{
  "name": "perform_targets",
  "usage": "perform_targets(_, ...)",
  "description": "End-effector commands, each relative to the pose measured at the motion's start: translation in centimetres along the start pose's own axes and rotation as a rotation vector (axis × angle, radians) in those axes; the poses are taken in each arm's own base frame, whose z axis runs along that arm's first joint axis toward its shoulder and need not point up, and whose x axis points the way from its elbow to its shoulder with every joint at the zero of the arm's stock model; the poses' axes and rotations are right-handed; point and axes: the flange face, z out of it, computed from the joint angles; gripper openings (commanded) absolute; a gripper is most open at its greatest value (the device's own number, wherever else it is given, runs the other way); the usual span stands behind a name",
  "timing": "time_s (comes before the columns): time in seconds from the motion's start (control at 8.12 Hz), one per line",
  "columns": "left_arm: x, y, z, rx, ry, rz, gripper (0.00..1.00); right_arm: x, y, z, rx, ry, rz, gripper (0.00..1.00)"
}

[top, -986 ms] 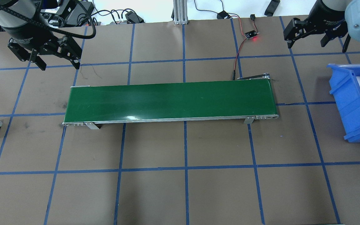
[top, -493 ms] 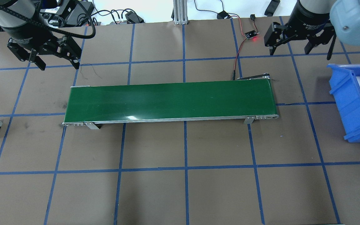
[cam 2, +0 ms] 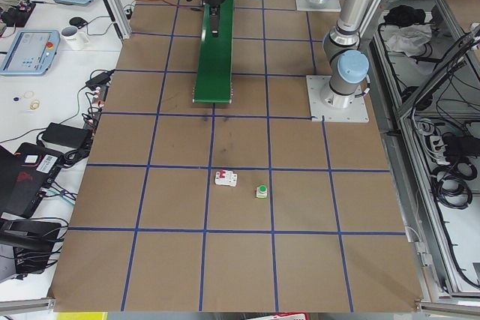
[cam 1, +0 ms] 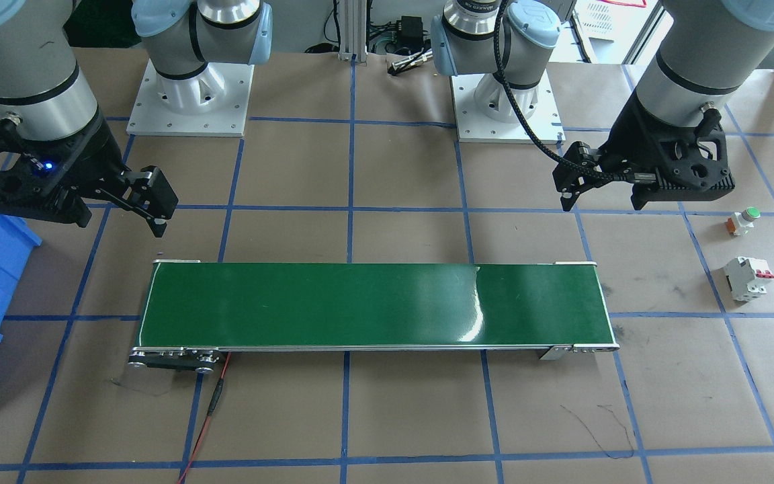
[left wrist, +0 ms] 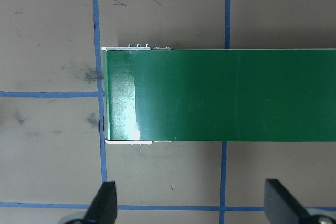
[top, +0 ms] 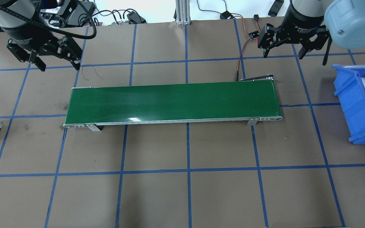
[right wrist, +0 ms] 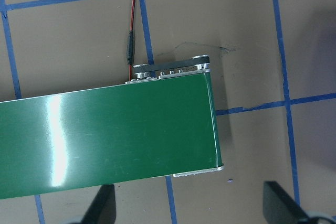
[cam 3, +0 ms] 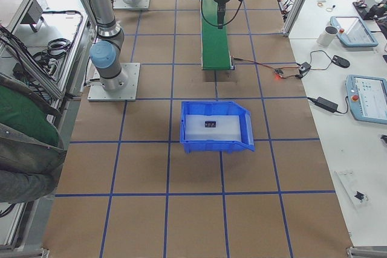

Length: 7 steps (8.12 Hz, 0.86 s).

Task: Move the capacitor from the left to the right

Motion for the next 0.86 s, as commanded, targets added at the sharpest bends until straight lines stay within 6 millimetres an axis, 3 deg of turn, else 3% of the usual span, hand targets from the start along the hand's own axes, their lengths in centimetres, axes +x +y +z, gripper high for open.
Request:
perform_targets(0.0,-0.09,-0.01,0.00,0.000,0.000,-0.002,1.00,-0.53,0.09,0.40,-0.014,-0.047,0.001,0.97)
perform_targets(0.74,-0.17,-0.07,0.09,-0.002,0.000,-0.003,1.00,-0.47,0.07,0.32,-0.006,-0.042,-0.002,1.00)
